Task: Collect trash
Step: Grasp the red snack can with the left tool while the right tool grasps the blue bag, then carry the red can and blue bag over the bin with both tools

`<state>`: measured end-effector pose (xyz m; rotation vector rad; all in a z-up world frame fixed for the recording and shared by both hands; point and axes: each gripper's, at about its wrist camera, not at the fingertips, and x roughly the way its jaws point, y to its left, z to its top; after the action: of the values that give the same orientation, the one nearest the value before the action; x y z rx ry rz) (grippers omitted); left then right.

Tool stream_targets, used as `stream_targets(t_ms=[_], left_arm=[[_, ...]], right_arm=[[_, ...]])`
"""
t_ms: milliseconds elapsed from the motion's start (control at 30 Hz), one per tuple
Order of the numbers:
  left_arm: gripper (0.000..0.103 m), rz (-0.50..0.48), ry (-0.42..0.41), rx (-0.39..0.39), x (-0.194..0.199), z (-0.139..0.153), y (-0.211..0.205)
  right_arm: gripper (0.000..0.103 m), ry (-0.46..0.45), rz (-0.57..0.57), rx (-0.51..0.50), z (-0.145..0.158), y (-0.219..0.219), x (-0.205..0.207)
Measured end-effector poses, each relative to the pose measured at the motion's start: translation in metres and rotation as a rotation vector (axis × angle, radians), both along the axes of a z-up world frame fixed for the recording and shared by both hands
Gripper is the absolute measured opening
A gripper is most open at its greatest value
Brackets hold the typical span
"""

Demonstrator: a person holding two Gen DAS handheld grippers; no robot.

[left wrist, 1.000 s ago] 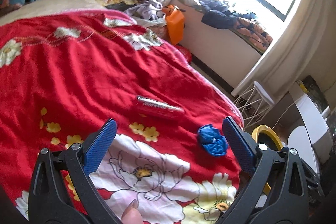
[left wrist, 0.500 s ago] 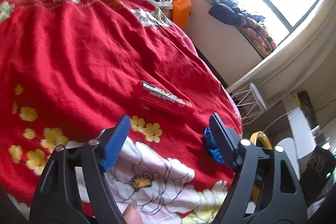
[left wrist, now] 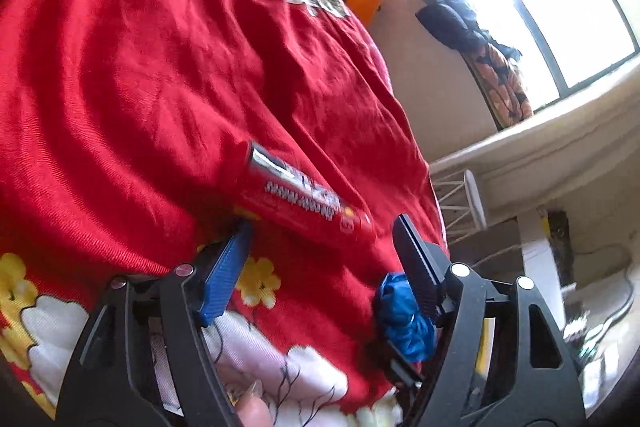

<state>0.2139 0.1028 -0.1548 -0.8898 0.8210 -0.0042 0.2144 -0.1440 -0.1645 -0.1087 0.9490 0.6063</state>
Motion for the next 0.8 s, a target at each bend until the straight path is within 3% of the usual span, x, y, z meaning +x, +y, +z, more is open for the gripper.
stream_targets(t_ms=[33, 133, 233, 333, 533, 800], left_arm=[[0.064, 0.016, 0.003, -0.015, 0.002, -0.001, 0.002], [0.064, 0.055, 0.015, -0.053, 0.006, -0.005, 0.007], [0.061, 0.083, 0.031, -0.067, 0.011, -0.007, 0.012], [0.035, 0.095, 0.065, -0.025, 0.014, -0.009, 0.010], [0.029, 0.067, 0.041, 0.001, 0.009, 0.000, 0.004], [0.025, -0.014, -0.066, 0.137, -0.013, 0.035, -0.022]], right_arm=[[0.022, -0.005, 0.005, -0.002, 0.000, 0.000, -0.002], [0.008, -0.019, 0.012, 0.007, 0.003, -0.002, -0.011], [0.006, -0.032, -0.001, 0.028, 0.007, -0.009, -0.022], [0.004, -0.043, -0.020, 0.054, 0.012, -0.018, -0.035], [0.003, -0.082, -0.035, 0.080, 0.022, -0.029, -0.051], [0.003, -0.145, -0.074, 0.131, 0.050, -0.042, -0.052]])
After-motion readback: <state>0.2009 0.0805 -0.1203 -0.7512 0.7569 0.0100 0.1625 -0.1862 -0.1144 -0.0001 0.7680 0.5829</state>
